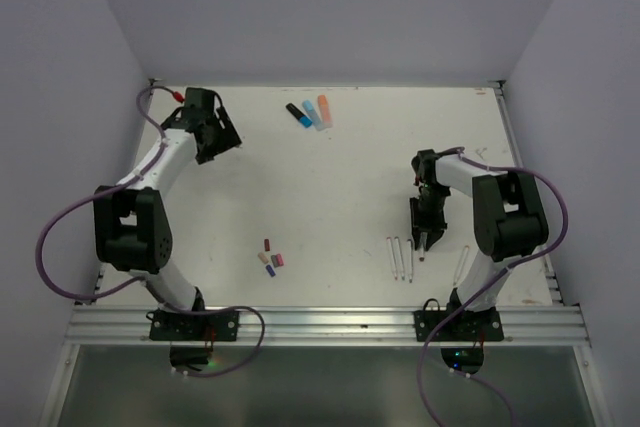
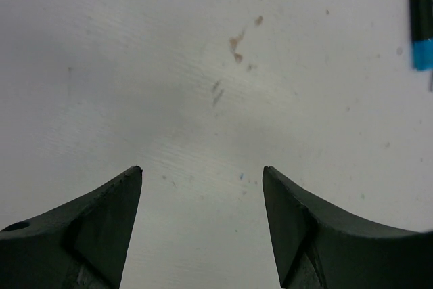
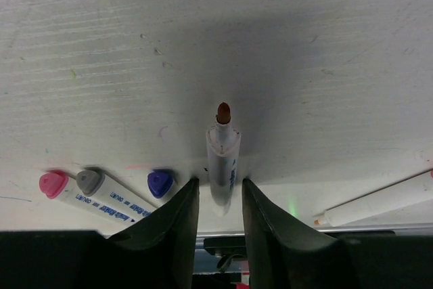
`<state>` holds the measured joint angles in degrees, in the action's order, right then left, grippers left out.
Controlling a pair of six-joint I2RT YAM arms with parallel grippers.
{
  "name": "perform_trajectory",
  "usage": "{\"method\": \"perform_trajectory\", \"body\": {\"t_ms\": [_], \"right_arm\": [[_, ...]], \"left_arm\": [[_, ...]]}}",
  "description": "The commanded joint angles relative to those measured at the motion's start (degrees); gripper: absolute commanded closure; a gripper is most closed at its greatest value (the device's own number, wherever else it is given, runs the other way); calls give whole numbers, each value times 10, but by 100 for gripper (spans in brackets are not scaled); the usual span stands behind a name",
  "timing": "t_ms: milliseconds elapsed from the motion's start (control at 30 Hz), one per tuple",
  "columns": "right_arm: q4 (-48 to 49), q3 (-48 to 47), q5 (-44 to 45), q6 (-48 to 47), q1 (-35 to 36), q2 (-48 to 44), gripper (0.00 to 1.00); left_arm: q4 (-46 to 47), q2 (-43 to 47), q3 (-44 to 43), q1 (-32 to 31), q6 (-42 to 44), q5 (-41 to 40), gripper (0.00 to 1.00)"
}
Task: Open the pen caps
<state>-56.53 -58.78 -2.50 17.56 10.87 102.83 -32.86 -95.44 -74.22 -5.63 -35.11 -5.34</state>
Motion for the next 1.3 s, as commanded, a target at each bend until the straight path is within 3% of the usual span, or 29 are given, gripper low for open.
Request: {"method": "perform_trajectory", "body": {"t_ms": [0,233,267,433,667,1067,1267], "right_arm": [[-7,1,1,5,4,10,63],[-19,-19,-15,3,13,-9,46],[-22,-25,-17,4,15,-14,38],[-32,-60,-40,19,38,-62,29],[-72,-108,-69,55,96,-111,28],[-104,-139,-76,70,122,-133,29],[-103,-173,-80,85,139,-119,33]], "left_arm": [[24,-40,-56,45,77,-63,25],[27,-119,-138,120,172,-160,25],[31,-122,-139,129,183,-161,25],[64,-142,-125,196,239,-143,26],[108,-168,-105,252,272,-158,27],[152,-281,-139,270,294,-109,35],[122,-307,-164,272,282,-92,41]]}}
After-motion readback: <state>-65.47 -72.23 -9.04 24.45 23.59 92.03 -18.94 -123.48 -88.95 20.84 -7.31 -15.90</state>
